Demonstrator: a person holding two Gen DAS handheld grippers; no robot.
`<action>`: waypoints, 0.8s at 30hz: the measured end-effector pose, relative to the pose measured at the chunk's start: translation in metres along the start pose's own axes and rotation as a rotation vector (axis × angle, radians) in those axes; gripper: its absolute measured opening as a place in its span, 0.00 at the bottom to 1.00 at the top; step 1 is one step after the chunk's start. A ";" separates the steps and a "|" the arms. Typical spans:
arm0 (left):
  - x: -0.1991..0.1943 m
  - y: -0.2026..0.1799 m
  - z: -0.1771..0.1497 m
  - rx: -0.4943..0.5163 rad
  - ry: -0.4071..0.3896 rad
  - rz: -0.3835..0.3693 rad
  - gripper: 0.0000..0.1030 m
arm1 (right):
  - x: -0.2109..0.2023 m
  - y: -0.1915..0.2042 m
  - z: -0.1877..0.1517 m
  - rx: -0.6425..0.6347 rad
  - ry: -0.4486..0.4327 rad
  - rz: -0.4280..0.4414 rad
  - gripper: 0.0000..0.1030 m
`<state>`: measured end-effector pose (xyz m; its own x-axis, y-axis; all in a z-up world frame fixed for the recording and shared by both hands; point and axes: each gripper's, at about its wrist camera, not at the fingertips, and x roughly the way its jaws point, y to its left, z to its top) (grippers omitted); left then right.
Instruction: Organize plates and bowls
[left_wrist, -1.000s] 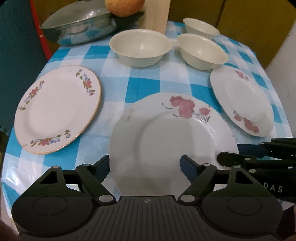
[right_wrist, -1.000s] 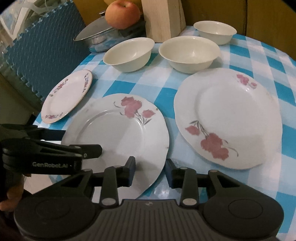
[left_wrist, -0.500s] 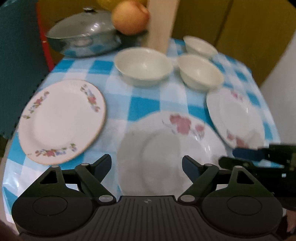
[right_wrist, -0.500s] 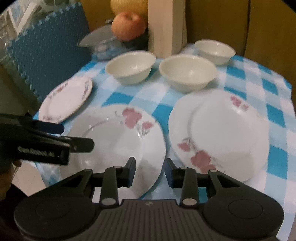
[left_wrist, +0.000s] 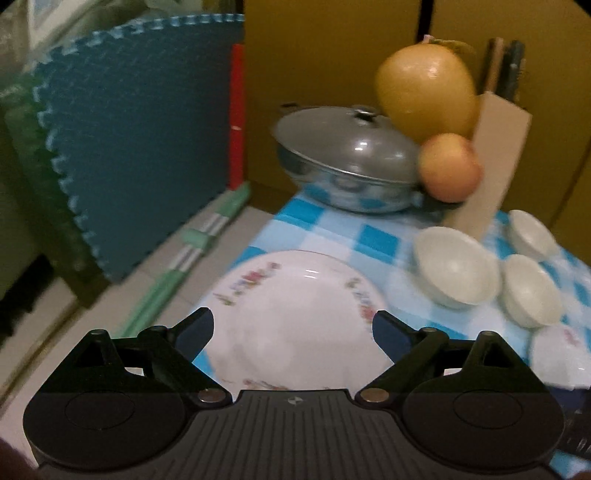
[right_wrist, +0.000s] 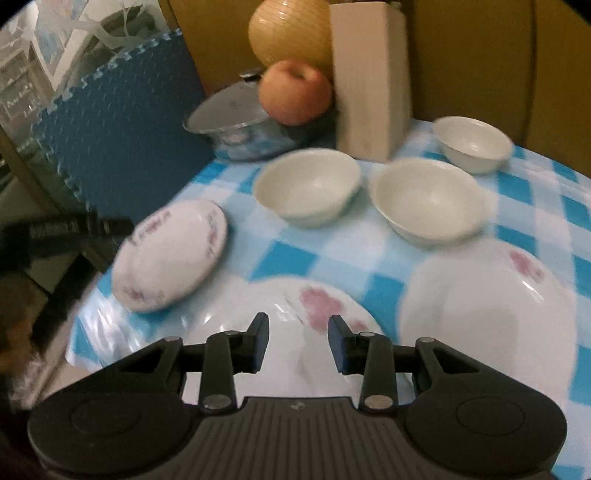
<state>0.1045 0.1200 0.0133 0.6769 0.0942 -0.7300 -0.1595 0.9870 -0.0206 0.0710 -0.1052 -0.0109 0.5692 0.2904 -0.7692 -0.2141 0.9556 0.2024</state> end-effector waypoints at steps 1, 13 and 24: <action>0.001 0.006 0.002 -0.007 -0.003 0.010 0.93 | 0.006 0.003 0.008 0.011 0.001 0.024 0.29; 0.043 0.073 -0.004 -0.125 0.073 0.151 0.93 | 0.085 0.034 0.045 0.024 0.054 0.095 0.29; 0.065 0.056 -0.002 -0.096 0.124 0.091 0.93 | 0.112 0.031 0.055 0.049 0.079 0.122 0.29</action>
<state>0.1386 0.1807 -0.0367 0.5634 0.1599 -0.8106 -0.2878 0.9576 -0.0112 0.1719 -0.0405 -0.0571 0.4764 0.4012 -0.7823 -0.2379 0.9154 0.3246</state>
